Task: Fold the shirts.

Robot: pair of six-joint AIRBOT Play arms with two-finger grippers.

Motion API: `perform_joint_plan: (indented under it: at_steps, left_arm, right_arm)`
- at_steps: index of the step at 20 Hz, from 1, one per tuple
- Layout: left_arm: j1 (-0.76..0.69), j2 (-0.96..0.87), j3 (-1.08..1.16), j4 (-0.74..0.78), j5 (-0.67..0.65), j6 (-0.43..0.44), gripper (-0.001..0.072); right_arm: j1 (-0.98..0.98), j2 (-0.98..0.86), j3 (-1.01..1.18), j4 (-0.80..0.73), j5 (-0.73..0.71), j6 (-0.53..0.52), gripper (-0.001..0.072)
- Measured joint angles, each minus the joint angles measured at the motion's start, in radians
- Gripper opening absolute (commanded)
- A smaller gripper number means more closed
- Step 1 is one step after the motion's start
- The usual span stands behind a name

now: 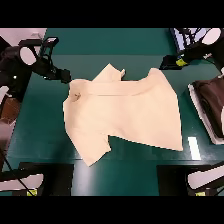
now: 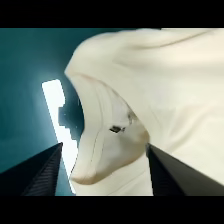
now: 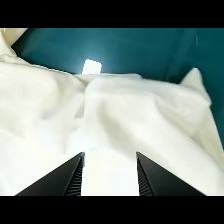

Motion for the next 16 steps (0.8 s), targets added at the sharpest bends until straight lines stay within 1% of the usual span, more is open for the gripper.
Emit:
perform_joint_plan:
  at_steps: [2, 4, 6, 8, 12, 16]
  left_arm:
    - [0.015, 0.006, 0.011, 0.024, -0.035, -0.007, 0.0608]
    - [0.054, 0.040, -0.011, 0.031, -0.084, -0.015, 0.0609]
    - [0.112, 0.096, -0.089, 0.014, -0.122, -0.019, 0.0609]
    - [0.171, 0.171, -0.217, -0.031, -0.141, -0.020, 0.0609]
    - [0.253, 0.307, -0.512, -0.147, -0.138, 0.004, 0.0609]
    - [0.278, 0.356, -0.731, -0.303, -0.092, 0.066, 0.0609]
  right_arm:
    - [-0.023, -0.002, 0.027, 0.035, 0.054, -0.002, 0.0380]
    - [-0.055, 0.032, 0.004, 0.085, 0.108, -0.014, 0.0380]
    - [-0.091, 0.098, -0.077, 0.142, 0.139, -0.030, 0.0380]
    - [-0.124, 0.185, -0.198, 0.206, 0.145, -0.044, 0.0380]
    - [-0.163, 0.369, -0.449, 0.301, 0.090, -0.072, 0.0380]
    - [-0.175, 0.513, -0.628, 0.334, 0.027, -0.082, 0.0380]
